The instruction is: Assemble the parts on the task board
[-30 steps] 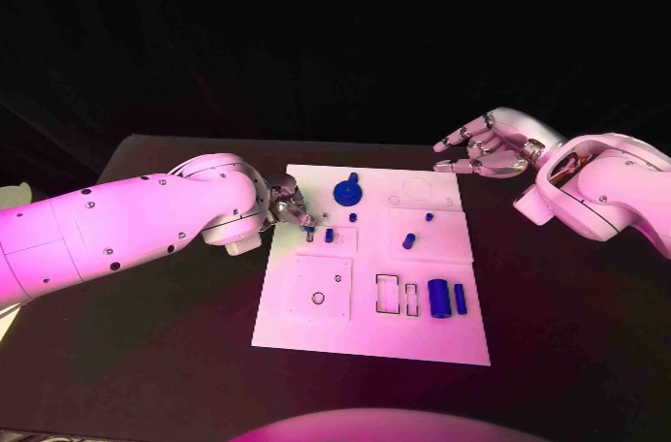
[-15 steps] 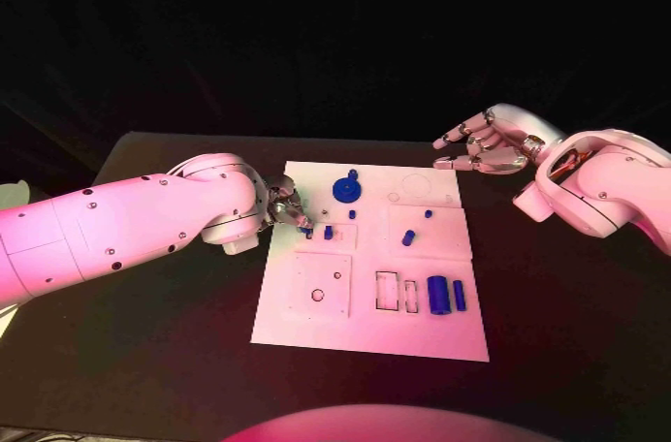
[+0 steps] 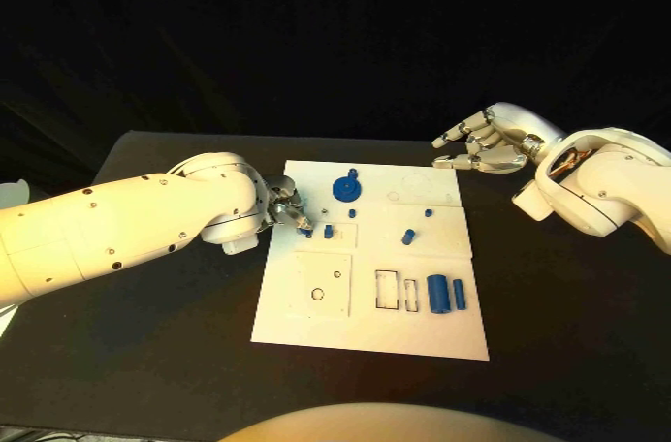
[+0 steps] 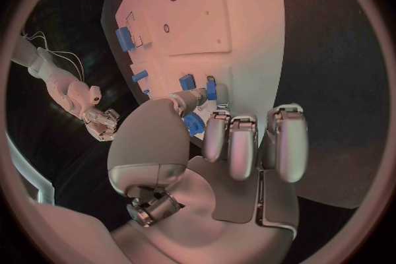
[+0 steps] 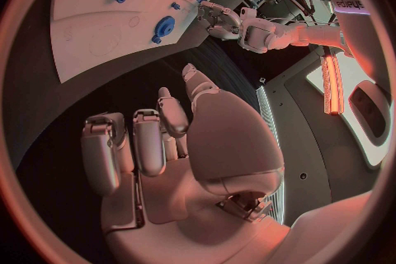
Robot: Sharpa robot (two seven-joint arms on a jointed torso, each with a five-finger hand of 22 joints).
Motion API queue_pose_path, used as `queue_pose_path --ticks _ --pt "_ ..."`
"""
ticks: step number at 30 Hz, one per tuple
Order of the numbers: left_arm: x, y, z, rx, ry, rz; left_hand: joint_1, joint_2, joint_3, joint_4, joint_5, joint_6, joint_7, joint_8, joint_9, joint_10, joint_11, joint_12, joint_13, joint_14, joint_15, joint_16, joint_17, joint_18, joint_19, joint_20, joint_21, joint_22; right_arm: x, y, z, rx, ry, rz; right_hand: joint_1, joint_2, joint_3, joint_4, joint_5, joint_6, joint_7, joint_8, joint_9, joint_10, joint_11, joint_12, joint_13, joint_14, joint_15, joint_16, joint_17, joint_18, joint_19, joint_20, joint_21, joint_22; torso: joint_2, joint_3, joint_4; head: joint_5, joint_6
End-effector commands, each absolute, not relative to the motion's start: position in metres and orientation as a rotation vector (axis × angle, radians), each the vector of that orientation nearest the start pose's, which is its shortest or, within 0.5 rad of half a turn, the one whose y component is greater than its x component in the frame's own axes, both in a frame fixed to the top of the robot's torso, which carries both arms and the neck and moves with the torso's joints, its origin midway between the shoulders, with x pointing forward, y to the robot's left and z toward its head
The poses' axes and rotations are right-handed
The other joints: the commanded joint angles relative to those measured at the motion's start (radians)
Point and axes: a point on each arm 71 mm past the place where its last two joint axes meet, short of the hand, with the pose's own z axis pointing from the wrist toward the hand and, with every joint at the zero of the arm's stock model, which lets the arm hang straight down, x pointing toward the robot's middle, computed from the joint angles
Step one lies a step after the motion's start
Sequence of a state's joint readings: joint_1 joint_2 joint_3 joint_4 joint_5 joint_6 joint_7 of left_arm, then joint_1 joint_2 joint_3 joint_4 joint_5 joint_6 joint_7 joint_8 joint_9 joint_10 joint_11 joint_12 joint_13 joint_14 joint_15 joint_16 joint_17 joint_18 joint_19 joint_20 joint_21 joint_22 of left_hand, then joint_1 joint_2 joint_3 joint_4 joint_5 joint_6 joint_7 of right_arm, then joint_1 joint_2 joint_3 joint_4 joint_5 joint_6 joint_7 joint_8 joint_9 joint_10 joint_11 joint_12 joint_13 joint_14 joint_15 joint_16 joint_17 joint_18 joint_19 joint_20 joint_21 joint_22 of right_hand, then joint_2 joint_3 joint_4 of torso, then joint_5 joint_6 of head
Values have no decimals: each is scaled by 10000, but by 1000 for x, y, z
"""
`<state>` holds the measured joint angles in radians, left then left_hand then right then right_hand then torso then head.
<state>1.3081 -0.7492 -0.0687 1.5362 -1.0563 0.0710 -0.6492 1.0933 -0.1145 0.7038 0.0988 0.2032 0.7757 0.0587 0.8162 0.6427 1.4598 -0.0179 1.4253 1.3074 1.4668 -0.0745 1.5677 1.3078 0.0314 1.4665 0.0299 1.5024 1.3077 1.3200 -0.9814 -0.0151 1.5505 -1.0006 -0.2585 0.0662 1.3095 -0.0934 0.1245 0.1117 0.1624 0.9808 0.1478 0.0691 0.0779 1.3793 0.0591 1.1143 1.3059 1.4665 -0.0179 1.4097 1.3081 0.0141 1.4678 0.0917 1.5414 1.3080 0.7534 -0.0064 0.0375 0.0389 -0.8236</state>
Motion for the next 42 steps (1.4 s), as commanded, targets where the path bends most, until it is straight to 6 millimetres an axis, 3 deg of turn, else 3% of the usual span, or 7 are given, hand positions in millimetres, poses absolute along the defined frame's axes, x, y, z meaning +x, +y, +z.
queue_pose_path --ticks 1,27,42 --pt "487 173 -188 -1583 22826 -3451 85 20 985 -999 30 -19 -84 35 9 97 -32 63 939 1040 -18 31 2630 -75 634 -53 65 1602 496 -256 -116 1669 16315 9117 19 33 -72 11 51 5 -9 6 14 -90 -2 -61 -14 565 33 -31 492 58 460 50 -60 1858 -3 0 -8 14 -7" --pt "484 169 -190 -1190 23144 -3445 71 -15 981 -1010 30 -7 -95 46 9 117 -39 83 962 1040 -21 31 2630 -77 637 -53 69 1610 495 -256 -116 1665 16359 9165 19 33 -72 11 51 5 -9 6 14 -90 -2 -61 -14 565 33 -31 492 58 460 50 -60 1858 2 0 -5 9 -39" --pt "485 166 -191 -1161 23305 -3305 -425 -306 376 -757 -57 257 -282 34 -106 201 -173 150 1040 1040 -129 31 2630 -88 660 -103 97 1667 495 -256 -116 1666 16349 9169 14 53 -106 25 54 1 -8 4 15 -96 -2 -77 -31 564 34 -47 479 60 452 50 -66 1848 -3 8 -9 -8 -78"
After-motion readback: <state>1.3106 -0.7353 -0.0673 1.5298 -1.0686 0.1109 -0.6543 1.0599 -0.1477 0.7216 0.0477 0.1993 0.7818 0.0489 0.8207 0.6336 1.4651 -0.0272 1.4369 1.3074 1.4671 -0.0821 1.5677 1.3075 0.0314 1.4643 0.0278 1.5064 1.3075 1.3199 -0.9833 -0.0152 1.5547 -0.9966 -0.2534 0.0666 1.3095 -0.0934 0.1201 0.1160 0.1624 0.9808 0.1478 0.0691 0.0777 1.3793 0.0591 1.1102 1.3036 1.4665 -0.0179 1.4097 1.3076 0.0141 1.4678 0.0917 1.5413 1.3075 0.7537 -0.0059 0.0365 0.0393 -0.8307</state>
